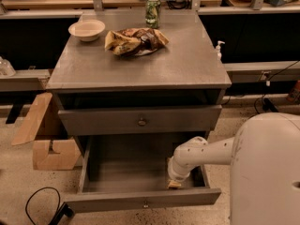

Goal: Open middle drawer

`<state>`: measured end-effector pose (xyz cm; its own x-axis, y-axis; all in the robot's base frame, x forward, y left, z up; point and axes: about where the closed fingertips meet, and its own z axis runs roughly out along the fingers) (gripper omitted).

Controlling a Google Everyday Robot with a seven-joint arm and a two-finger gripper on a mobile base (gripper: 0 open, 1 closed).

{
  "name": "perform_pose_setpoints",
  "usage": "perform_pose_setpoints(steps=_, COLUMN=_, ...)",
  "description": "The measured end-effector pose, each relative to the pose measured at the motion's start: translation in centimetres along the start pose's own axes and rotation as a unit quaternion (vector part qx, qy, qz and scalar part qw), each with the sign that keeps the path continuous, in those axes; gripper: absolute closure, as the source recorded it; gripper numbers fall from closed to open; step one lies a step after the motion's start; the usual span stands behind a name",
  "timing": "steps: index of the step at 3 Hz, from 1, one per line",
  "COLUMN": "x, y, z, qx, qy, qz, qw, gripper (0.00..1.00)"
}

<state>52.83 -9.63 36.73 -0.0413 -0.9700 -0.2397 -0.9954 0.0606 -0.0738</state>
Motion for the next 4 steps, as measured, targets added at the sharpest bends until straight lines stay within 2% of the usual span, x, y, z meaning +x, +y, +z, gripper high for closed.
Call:
perform_pose_setpoints(steps=1, x=0.00, y=-0.05, z=0.01, qx=0.000, qy=0.000, qz=0.000, qw=1.0000, gripper=0.00)
perform_pose_setpoints(steps=2, x=-0.01, y=-0.05, z=0.01, qx=0.000, qy=0.000, qz=0.000, qw=1.0000, gripper=0.16)
perform_pose_setpoints(steps=3, x=-0.02, y=0.11, z=0.17, qx=-0.002, qy=0.000, qz=0.000, qw=1.0000, gripper=0.47)
perform_pose_setpoints(steps=4, x=-0.02, y=0.22, z=0.27, qx=-0.003, qy=0.000, qz=0.000, qw=1.0000, gripper=0.70)
